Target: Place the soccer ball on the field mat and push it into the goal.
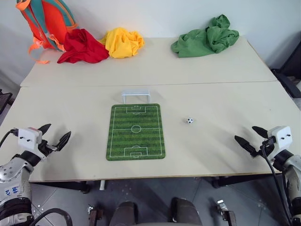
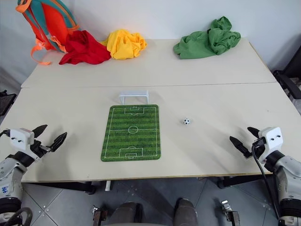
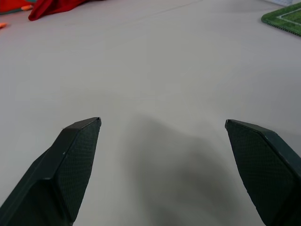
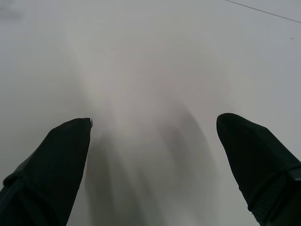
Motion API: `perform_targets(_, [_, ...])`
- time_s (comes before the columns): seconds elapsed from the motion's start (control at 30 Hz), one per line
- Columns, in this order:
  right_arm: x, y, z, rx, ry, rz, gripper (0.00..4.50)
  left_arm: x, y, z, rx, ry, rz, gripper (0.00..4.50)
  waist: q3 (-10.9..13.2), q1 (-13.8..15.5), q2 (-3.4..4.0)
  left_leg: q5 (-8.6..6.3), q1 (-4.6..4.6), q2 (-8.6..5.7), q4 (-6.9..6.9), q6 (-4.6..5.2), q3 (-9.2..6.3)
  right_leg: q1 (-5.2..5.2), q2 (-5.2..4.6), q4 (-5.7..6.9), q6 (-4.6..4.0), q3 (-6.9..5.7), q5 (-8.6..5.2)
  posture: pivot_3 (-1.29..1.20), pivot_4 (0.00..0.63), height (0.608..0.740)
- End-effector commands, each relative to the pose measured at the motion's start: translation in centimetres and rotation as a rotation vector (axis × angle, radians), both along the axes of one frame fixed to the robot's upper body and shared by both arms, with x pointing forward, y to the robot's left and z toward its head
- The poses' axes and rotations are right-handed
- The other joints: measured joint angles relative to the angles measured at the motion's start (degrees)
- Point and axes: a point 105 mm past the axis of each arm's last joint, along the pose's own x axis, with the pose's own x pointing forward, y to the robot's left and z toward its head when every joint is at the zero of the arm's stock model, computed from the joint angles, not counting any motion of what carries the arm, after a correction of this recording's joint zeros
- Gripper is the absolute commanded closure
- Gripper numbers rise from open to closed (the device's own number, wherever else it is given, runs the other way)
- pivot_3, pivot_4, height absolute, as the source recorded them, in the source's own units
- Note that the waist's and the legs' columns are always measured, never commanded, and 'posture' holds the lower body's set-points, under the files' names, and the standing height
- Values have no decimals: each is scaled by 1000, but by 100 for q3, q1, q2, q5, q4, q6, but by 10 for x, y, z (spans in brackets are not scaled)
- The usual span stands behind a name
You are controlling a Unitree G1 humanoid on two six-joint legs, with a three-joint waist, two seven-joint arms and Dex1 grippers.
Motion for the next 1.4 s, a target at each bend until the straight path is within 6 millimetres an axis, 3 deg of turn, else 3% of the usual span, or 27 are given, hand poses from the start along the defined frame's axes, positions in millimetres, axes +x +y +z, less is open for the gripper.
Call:
perform_targets(0.03, [-1,-5,19,-8,-66,-14,45,0,1,8,-4,-24,-15,0,0,0,0,0,0,0,-1,0,0,0,0,0,0,0,0,0,150,740])
perform_targets(0.2, [0,-2,28,-16,-68,-12,45,2,1,13,-35,-27,-9,0,0,-1,0,0,0,0,0,0,0,0,0,0,0,0,0,0,150,740])
perform_targets(0.33, [13,16,62,7,-138,-31,45,11,-3,19,-8,6,-29,0,1,6,0,0,0,0,2,0,0,0,0,3,0,0,0,0,150,740])
perform_targets(0.4, [21,26,69,25,-131,-54,45,12,-10,21,31,12,-75,0,1,0,1,0,-1,1,5,0,-1,-1,0,4,0,1,0,0,150,740])
perform_targets(0.5, [31,63,76,50,-103,19,45,16,-16,35,41,-53,-141,0,1,6,1,0,-2,1,8,0,-1,-1,0,6,0,1,0,0,150,740])
perform_targets(0.6, [37,102,78,77,-65,147,45,19,-27,34,32,-37,-215,0,1,2,1,0,-3,6,6,-1,-3,-4,5,6,0,-1,0,0,150,740])
perform_targets(0.7, [42,121,73,45,-18,210,45,13,-42,34,15,-46,-342,0,1,0,1,-1,-8,3,8,0,-1,-6,4,4,0,0,0,0,150,740])
perform_targets(0.83, [50,162,60,18,54,390,45,-2,-63,39,-12,-93,-551,0,4,-6,-4,-2,-16,4,7,0,-1,-14,5,4,0,-2,0,0,150,740])
perform_targets(1.07, [66,177,42,-22,116,465,45,-18,-63,35,-3,-84,-589,0,6,-24,-5,-2,-17,3,6,0,-1,-14,4,3,0,-2,0,0,150,740])
perform_targets(1.3, [77,177,20,-68,166,455,45,-28,-60,32,4,-82,-555,0,6,-83,-7,-2,-17,4,9,0,-2,-14,4,5,0,-2,0,0,150,740])
perform_targets(1.4, [77,175,18,-62,173,448,927,-30,-59,33,4,-89,-541,0,6,-122,-7,-2,-15,4,12,0,-2,-12,4,7,0,-2,0,0,150,740])
